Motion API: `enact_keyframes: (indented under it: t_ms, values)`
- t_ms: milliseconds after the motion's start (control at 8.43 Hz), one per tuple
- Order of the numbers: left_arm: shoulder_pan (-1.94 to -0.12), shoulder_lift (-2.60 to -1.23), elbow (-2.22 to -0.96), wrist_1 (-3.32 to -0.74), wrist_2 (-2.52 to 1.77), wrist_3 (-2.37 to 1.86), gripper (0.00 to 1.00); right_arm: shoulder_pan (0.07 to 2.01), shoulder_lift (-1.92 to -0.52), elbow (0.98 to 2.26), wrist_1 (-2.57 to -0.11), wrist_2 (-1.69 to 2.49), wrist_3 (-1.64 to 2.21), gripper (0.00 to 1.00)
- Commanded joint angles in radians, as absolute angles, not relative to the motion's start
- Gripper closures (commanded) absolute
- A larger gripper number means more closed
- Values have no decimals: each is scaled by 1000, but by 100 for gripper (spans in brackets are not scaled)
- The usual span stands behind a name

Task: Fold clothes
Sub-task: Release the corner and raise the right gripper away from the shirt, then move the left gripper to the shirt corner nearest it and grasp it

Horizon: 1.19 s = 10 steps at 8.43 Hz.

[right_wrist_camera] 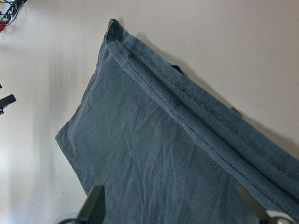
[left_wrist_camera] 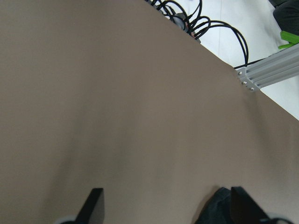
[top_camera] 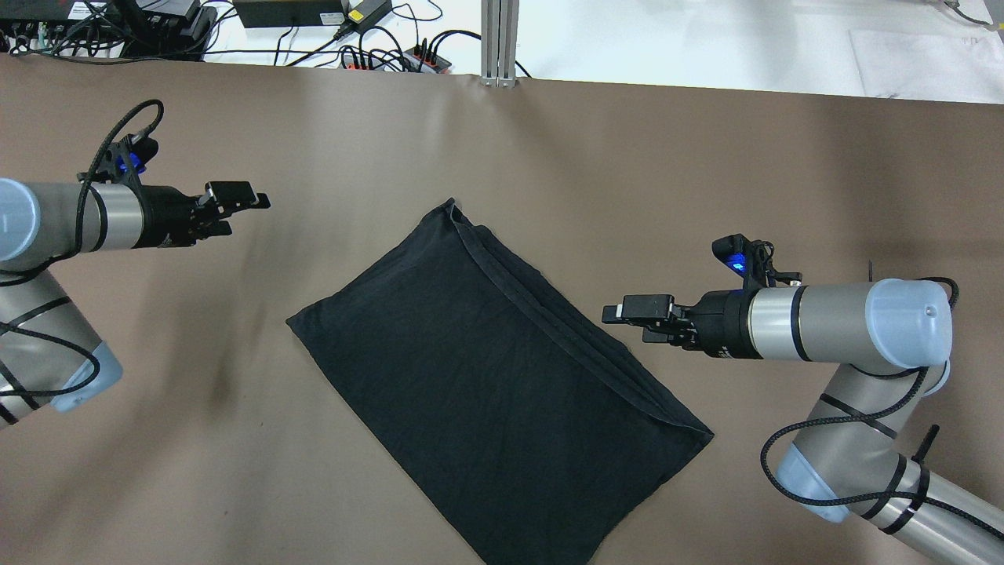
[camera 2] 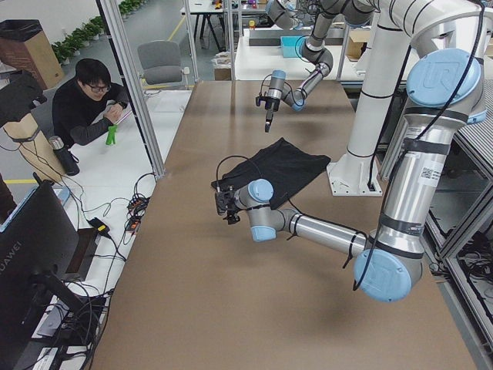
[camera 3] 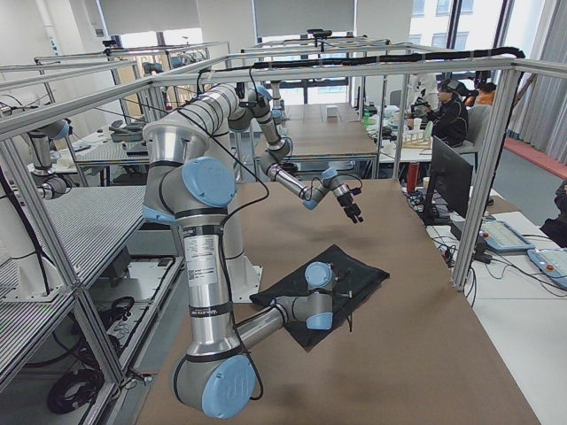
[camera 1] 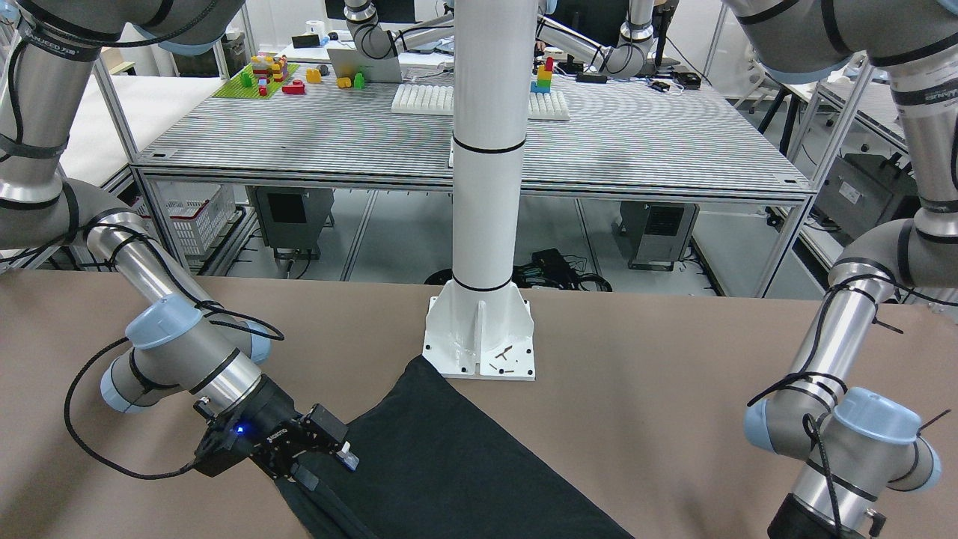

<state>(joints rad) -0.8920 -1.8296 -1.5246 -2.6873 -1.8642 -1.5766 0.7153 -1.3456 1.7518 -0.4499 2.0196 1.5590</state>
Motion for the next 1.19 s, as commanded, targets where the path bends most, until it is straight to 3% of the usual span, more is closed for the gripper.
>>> enact_keyframes:
  t_ms: [0, 356, 1068]
  values:
    - [-800, -1746, -1559, -2782, -1812, -1621, 5, 730, -1336, 1750, -468, 1996, 1549, 6]
    - [-651, -1738, -1583, -2772, -1634, -1658, 5, 727, -1338, 1750, -468, 1994, 1552, 6]
    - [-533, -1729, -1574, -2709, -1546, -1658, 5, 716, -1336, 1736, -468, 1993, 1554, 6]
